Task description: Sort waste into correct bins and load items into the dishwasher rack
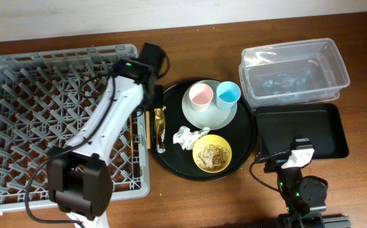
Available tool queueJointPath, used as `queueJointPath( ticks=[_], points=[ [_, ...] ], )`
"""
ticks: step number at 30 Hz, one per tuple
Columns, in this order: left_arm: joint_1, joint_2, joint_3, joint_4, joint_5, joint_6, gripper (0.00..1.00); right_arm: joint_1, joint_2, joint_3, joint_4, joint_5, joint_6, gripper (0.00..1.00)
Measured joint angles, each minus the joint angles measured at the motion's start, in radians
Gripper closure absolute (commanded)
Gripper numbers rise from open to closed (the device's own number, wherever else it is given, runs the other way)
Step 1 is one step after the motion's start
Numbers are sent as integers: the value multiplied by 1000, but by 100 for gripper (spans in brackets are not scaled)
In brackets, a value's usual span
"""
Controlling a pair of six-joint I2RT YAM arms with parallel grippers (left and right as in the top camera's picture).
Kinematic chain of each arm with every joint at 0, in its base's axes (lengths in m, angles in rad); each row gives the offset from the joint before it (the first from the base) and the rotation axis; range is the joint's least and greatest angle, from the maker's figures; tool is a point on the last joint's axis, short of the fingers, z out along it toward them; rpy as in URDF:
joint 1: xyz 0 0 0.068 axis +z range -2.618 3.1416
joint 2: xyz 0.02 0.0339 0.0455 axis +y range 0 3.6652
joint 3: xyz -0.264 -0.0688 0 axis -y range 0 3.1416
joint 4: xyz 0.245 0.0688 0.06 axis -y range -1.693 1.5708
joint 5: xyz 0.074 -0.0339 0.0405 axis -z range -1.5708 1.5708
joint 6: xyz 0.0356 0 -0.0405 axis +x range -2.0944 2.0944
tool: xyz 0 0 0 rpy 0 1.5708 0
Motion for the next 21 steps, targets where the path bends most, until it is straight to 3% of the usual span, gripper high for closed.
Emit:
queueJointPath(
  ticks=[5, 11, 15, 21],
  points=[
    [85, 0, 0, -11, -16, 44, 100, 0, 0, 0, 0, 0, 0, 1],
    [92, 0, -28, 6, -16, 50, 100, 0, 0, 0, 0, 0, 0, 1],
    [92, 0, -95, 53, -16, 54, 85, 0, 0, 0, 0, 0, 0, 1],
    [92, 0, -95, 58, -11, 53, 78, 0, 0, 0, 0, 0, 0, 1]
  ],
)
